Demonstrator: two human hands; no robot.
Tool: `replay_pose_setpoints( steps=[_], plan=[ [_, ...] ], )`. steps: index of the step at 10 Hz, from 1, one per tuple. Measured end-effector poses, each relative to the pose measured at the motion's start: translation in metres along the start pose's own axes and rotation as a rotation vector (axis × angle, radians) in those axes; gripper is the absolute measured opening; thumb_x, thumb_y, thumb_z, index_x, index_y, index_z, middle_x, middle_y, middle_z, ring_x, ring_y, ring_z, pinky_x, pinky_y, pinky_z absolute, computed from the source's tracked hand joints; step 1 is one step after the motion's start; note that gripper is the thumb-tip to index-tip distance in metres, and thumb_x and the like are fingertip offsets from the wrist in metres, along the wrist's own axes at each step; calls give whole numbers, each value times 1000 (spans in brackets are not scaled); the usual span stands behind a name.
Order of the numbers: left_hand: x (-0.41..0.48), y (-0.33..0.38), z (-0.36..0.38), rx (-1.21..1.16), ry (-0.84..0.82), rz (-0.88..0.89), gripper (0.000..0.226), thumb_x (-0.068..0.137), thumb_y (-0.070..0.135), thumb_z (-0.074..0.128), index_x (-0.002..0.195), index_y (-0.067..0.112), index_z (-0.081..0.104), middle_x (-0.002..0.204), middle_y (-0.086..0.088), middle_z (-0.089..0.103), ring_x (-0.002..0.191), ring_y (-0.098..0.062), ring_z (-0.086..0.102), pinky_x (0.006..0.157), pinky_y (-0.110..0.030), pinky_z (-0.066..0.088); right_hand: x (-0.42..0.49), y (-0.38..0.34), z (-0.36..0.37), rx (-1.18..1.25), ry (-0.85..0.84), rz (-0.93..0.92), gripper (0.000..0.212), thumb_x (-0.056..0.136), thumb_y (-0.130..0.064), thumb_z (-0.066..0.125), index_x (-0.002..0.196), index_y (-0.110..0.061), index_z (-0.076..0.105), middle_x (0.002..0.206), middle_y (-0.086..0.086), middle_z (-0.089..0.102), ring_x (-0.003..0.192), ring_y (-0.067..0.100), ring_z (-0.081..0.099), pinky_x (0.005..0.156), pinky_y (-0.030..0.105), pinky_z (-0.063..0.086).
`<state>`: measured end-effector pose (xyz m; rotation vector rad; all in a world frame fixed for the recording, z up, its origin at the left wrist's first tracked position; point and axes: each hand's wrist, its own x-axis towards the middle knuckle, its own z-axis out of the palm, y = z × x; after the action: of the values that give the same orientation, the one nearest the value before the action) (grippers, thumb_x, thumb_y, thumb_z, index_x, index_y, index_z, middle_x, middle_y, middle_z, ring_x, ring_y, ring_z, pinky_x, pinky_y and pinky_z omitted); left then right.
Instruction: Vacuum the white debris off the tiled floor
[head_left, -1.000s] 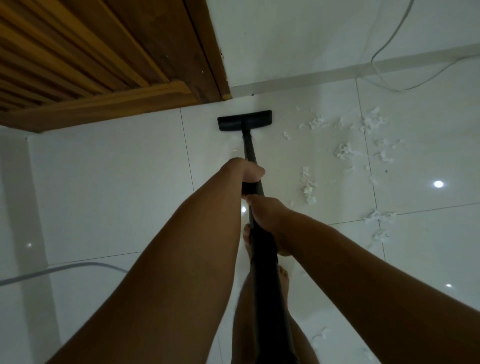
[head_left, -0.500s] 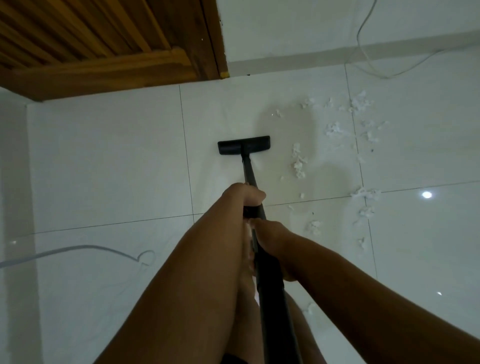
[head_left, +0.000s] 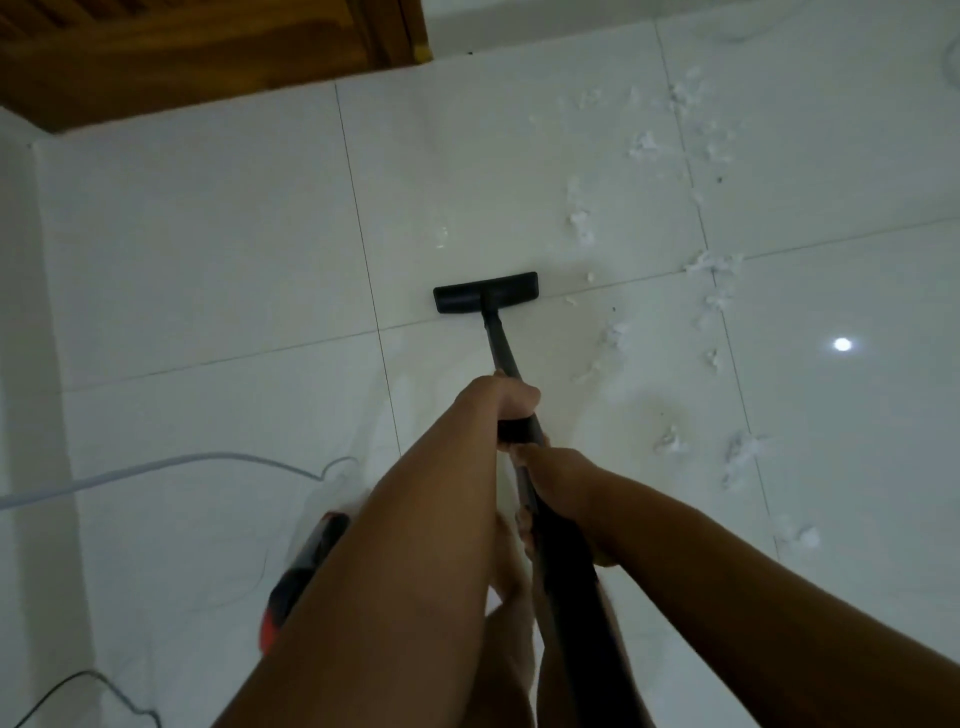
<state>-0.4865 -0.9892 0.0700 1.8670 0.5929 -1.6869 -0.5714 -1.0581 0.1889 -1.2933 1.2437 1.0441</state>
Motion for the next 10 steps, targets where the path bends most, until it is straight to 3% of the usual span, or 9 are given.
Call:
replay_pose_setpoints(
  steps=[1,2,3,4,6,7,8,9,10],
  plan=[
    [2,-33,39,3,3,-12,76,100,36,50,161,25,5,138,-21,52,107,-36,67,92,-48,61,-24,41,-8,236,22,207,31,107,-34,41,84,-17,53,76,6,51,60,17,52,72,34,54],
    [2,-63,73,27,10,-7,78,98,38,50,162,26,6,141,-19,50,113,-36,64,97,-48,58,-43,83,-19,-82,-107,140,36,105,-32,45,89,-3,57,57,10,49,40,19,46,47,26,46],
    [-3,-88,106,6,0,-16,78,100,37,48,162,26,3,141,-19,51,110,-35,65,94,-46,58,-52,126,-25,-91,-163,183,32,104,-30,48,88,-4,55,57,8,47,38,17,43,43,21,44],
    [-3,-115,142,9,12,-29,82,98,38,48,163,28,0,142,-18,50,115,-36,62,100,-49,55,-47,167,-30,-95,-160,159,36,103,-35,51,114,-2,59,63,8,51,42,17,47,47,22,48],
    [-8,-169,224,32,63,-37,85,98,44,48,164,26,-3,162,-14,32,139,-39,44,114,-53,42,-44,267,-49,-112,-148,129,44,104,-41,45,127,-4,54,58,11,53,32,19,48,37,19,46],
    [1,-202,273,66,80,-56,97,84,56,49,163,31,-1,161,-13,35,140,-41,44,116,-56,38,-33,325,-58,-131,-117,127,44,104,-42,44,125,-5,57,66,10,56,41,19,51,47,23,49],
    [-19,-230,318,18,98,-28,84,98,46,49,163,27,1,157,-16,40,130,-37,52,111,-49,44,-26,380,-68,-158,-121,115,40,102,-45,46,112,-8,57,76,9,58,53,20,53,62,31,50],
    [-36,-256,353,-40,75,-6,76,105,36,46,164,25,-1,150,-19,44,106,-31,60,86,-41,54,-38,427,-75,-154,-147,129,38,100,-46,51,102,-8,56,74,7,59,56,17,55,60,28,51],
    [-55,-278,387,-88,49,-26,74,105,34,46,163,26,0,140,-21,51,100,-33,65,80,-42,61,-20,481,-77,-360,-104,-35,91,64,-83,56,124,-15,60,120,8,65,101,24,62,98,43,50]
  ],
)
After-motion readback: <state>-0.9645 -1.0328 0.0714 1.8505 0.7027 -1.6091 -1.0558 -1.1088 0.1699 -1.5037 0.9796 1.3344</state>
